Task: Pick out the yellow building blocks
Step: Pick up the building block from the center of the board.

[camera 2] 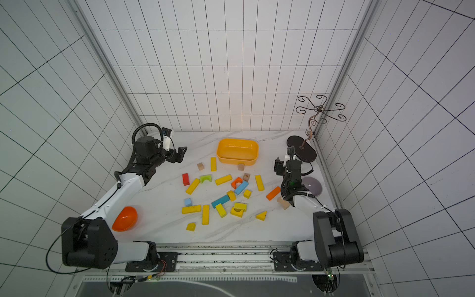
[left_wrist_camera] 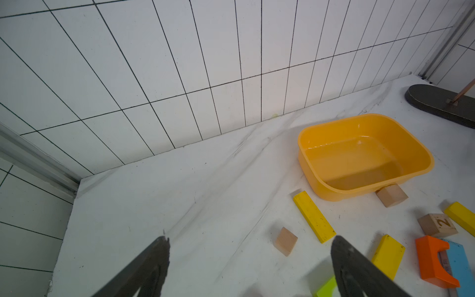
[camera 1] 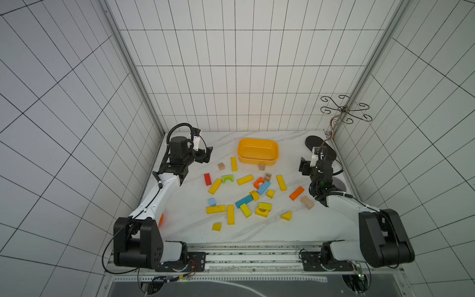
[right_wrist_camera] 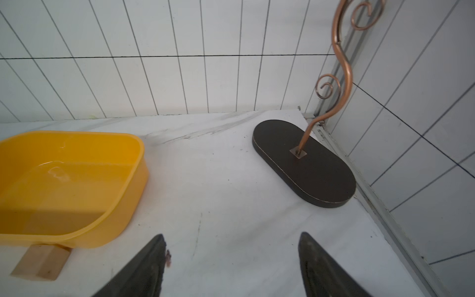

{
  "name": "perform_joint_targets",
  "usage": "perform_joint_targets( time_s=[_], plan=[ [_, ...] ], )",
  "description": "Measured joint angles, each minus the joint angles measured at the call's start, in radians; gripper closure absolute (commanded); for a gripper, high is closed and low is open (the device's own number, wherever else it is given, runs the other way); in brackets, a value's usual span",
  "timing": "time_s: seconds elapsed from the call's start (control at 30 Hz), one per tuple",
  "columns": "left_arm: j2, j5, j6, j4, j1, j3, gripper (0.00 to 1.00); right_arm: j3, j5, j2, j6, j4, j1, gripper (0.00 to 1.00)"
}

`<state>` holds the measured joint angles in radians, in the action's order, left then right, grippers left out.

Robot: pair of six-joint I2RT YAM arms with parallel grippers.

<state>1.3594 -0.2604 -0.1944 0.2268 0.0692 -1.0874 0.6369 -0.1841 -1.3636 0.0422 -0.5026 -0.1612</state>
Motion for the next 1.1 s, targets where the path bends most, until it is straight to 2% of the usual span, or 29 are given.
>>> perform_joint_targets(
  time_s=[0.07, 0.17, 0.23, 0.3, 0.37, 0.6, 0.83, 1.1],
  plan=[
    [0.0, -0.005, -0.016, 0.076, 0.0, -0.043, 0.06, 0.038, 0.046, 0.0, 0.026, 0.087, -0.02, 0.34],
    [0.005, -0.005, -0.047, 0.18, 0.0, -0.09, 0.08, 0.053, 0.122, 0.0, 0.066, 0.218, -0.024, 0.33],
    [0.013, 0.001, -0.059, 0.238, 0.0, -0.112, 0.21, 0.063, 0.18, -0.004, 0.089, 0.32, -0.024, 0.32],
    [0.024, 0.001, -0.075, 0.294, 0.0, -0.132, 0.26, 0.086, 0.225, -0.017, 0.106, 0.41, -0.03, 0.3],
    [0.043, 0.0, -0.093, 0.356, 0.0, -0.159, 0.26, 0.112, 0.256, -0.033, 0.117, 0.48, -0.042, 0.26],
    [0.073, -0.007, -0.129, 0.496, 0.004, -0.204, 0.13, 0.143, 0.314, -0.071, 0.126, 0.62, -0.103, 0.27],
    [0.075, -0.006, -0.156, 0.564, 0.013, -0.207, 0.09, 0.177, 0.328, -0.142, 0.113, 0.683, -0.145, 0.29],
    [0.059, -0.003, -0.169, 0.579, 0.013, -0.174, 0.09, 0.233, 0.287, -0.231, 0.087, 0.736, -0.187, 0.29]
  ],
)
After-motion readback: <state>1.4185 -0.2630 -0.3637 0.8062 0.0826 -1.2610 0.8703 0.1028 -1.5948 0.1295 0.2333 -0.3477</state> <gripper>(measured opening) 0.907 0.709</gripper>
